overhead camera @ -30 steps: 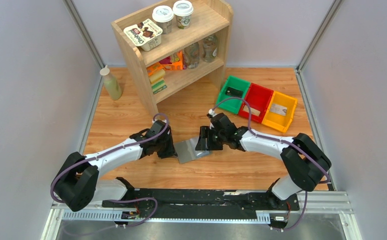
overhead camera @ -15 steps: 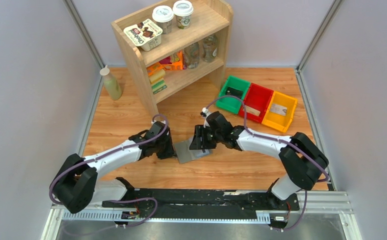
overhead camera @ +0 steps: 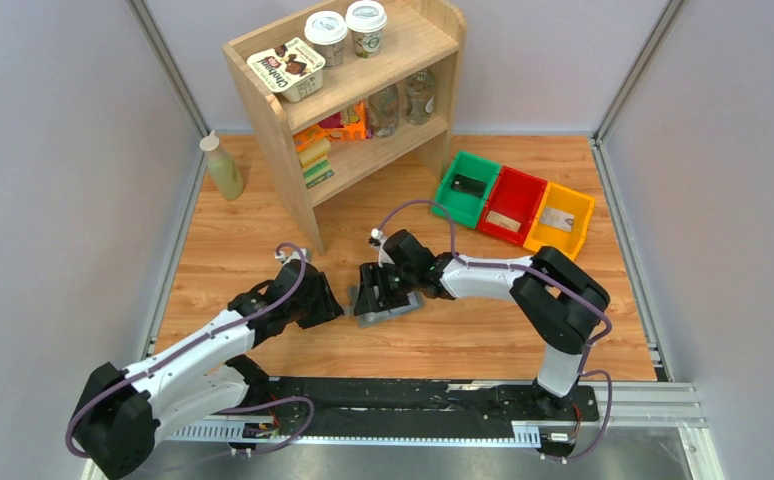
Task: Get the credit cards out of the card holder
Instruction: Open the card holder at the center of the board.
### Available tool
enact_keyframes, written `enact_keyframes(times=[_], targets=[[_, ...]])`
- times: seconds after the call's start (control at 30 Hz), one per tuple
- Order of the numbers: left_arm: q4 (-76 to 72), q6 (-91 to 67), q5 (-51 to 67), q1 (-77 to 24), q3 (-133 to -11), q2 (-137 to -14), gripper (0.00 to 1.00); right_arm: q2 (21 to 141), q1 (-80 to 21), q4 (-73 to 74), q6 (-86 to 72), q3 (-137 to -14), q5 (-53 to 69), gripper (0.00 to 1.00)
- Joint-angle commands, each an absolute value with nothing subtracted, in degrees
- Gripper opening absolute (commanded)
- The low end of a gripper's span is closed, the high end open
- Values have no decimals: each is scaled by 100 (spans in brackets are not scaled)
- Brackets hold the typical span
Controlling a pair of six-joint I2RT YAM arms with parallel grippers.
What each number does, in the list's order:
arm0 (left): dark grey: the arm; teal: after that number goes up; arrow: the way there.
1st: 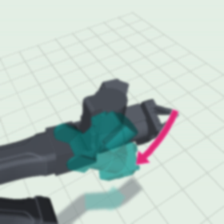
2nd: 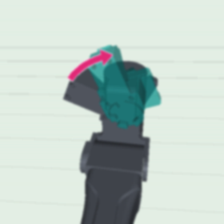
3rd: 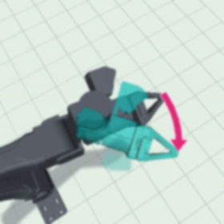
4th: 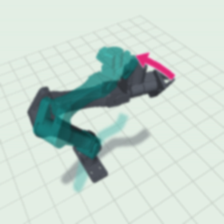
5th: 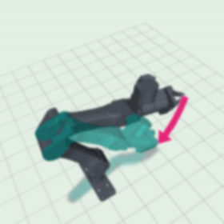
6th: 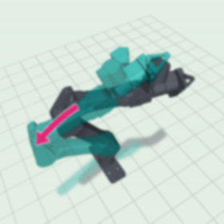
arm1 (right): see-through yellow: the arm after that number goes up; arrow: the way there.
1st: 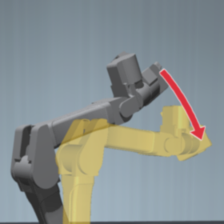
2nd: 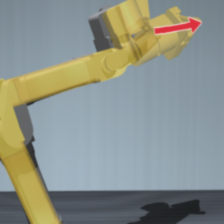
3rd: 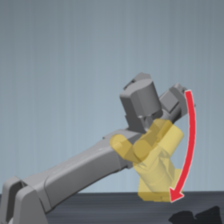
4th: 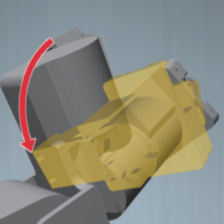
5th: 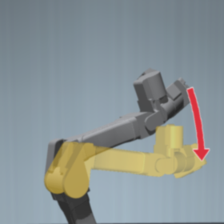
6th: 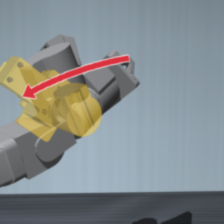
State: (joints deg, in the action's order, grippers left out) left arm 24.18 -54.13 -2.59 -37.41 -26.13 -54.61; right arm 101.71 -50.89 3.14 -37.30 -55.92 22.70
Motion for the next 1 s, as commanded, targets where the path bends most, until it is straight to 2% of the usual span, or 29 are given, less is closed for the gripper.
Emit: enact_keyframes(times=[0.0, 0.07, 0.23, 0.53, 0.83, 0.97], targets=[[2707, -5564, -545, -3727, -2523, -4853, 53, 10450, -5142, 281, -3604, -5871, 2382, 67], [2803, -5511, -519, -3727, -2514, -4625, 60, 10485, -5142, 308, -3612, -5871, 2373, 68], [2918, -5335, -343, -3727, -2689, -4219, 61, 10205, -5142, 457, -3525, -5932, 2294, 69], [3059, -5221, -229, -3727, -3515, -4280, 61, 9687, -5133, 887, -3244, -6214, 2093, 69], [2707, -5537, 492, -3770, -4559, -5456, 59, 8246, -4685, 1415, -2786, -5609, 1478, 69], [2707, -5572, 352, -4278, -5306, -6309, 58, 7437, -4501, 1704, -2909, -5090, 653, 66]])
